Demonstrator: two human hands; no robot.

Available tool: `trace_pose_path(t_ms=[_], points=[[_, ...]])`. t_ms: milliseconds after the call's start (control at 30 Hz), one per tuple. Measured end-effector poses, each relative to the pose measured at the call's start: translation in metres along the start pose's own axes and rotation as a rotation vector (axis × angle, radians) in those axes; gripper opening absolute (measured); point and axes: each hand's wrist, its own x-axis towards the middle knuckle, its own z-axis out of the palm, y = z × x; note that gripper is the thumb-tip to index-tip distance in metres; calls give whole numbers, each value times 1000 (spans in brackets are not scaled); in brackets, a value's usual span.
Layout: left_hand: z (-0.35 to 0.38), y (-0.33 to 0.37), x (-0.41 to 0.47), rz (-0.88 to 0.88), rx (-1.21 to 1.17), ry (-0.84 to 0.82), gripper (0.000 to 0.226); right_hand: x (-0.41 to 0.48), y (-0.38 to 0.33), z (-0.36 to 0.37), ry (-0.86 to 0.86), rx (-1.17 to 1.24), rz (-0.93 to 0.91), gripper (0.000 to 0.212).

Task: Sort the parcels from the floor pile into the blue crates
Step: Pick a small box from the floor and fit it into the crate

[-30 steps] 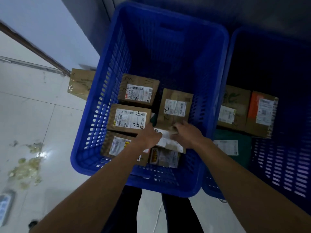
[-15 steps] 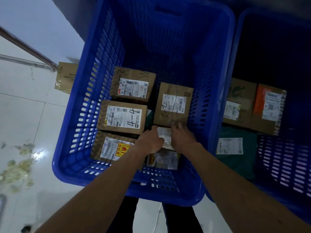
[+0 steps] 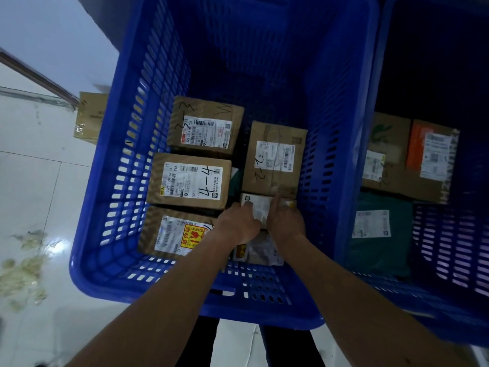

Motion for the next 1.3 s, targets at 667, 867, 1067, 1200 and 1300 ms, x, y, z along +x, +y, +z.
trace_pose_path(t_ms=[667, 867, 1067, 1200, 1300], points=[[-41, 10, -124, 223, 130, 171, 37, -145, -14, -49, -4, 281, -33, 50], [-84, 14, -210, 192, 164, 131, 39, -236, -19, -70, 3, 564, 91, 49], [-105, 20, -250, 215, 224, 75, 36, -287, -28, -82, 62, 723, 136, 41], [-104, 20, -273, 212, 190, 82, 35, -310, -25, -86, 41, 778, 143, 41], [-97, 19, -294, 185, 156, 105, 36, -328, -21, -85, 20, 784, 136, 44]])
